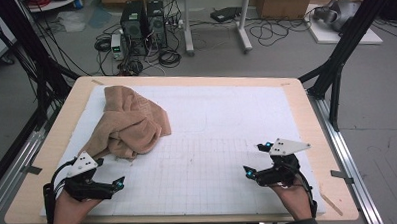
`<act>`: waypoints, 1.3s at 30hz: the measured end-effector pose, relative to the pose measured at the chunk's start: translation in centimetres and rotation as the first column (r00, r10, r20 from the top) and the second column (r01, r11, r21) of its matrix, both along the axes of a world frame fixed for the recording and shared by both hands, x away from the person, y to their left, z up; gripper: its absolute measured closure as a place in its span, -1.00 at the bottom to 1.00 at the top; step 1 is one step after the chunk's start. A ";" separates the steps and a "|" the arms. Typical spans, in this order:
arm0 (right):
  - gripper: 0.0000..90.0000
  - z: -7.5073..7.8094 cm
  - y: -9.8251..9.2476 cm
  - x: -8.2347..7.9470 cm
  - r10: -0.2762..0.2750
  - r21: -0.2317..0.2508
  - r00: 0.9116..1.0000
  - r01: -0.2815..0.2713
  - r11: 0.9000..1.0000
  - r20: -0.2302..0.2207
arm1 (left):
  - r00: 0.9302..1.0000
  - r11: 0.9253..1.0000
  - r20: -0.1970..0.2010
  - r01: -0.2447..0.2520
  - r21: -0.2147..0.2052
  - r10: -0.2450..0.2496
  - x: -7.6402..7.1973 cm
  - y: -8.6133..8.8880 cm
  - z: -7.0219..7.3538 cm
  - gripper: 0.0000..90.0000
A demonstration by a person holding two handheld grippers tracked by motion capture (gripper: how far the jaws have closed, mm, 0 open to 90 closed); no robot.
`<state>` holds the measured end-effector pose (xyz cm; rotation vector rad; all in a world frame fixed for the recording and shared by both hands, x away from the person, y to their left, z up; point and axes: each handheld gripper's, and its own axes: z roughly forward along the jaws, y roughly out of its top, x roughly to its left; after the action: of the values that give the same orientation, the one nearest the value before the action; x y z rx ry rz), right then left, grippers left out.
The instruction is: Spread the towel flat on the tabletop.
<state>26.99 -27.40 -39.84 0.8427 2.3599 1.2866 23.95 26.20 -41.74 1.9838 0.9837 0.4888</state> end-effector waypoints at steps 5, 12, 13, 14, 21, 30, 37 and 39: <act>-0.79 0.0 -0.1 0.0 0.003 0.004 1.000 -0.003 1.000 -0.003 | 1.000 1.000 0.003 0.001 -0.004 -0.001 0.0 -0.1 0.2 -0.94; -0.79 -0.1 -0.2 -0.3 0.004 0.009 1.000 -0.004 1.000 0.003 | 1.000 1.000 0.002 0.008 -0.003 -0.008 0.0 -0.1 0.4 -0.94; -0.79 -0.1 -0.2 -0.3 0.004 0.009 1.000 -0.004 1.000 0.003 | 1.000 1.000 0.002 0.008 -0.003 -0.008 0.0 -0.1 0.4 -0.94; -0.79 -0.1 -0.2 -0.3 0.005 0.007 1.000 -0.005 1.000 0.002 | 1.000 1.000 0.002 0.006 0.000 -0.006 0.0 0.0 0.3 -0.94; -0.78 -0.2 -0.1 -0.5 0.005 0.005 1.000 -0.005 1.000 0.006 | 1.000 1.000 -0.002 0.004 -0.001 -0.004 -0.1 0.1 0.3 -0.93; -0.79 0.0 -0.2 -0.7 0.009 -0.002 1.000 -0.009 1.000 0.013 | 1.000 1.000 0.029 0.004 0.011 -0.004 0.7 -0.1 2.3 -0.93; -0.79 0.1 0.0 -0.7 0.020 -0.011 1.000 -0.019 1.000 0.015 | 0.998 0.999 0.049 0.030 0.011 -0.031 3.0 -0.3 5.1 -0.75; -0.79 0.0 0.1 -0.5 0.025 -0.015 1.000 -0.025 1.000 0.013 | 0.998 1.000 0.054 0.025 0.000 -0.025 4.1 -0.3 5.7 -0.74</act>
<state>26.50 -27.30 -39.82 0.8005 2.3734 1.2793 28.01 25.87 -36.02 1.9696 0.9243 0.5254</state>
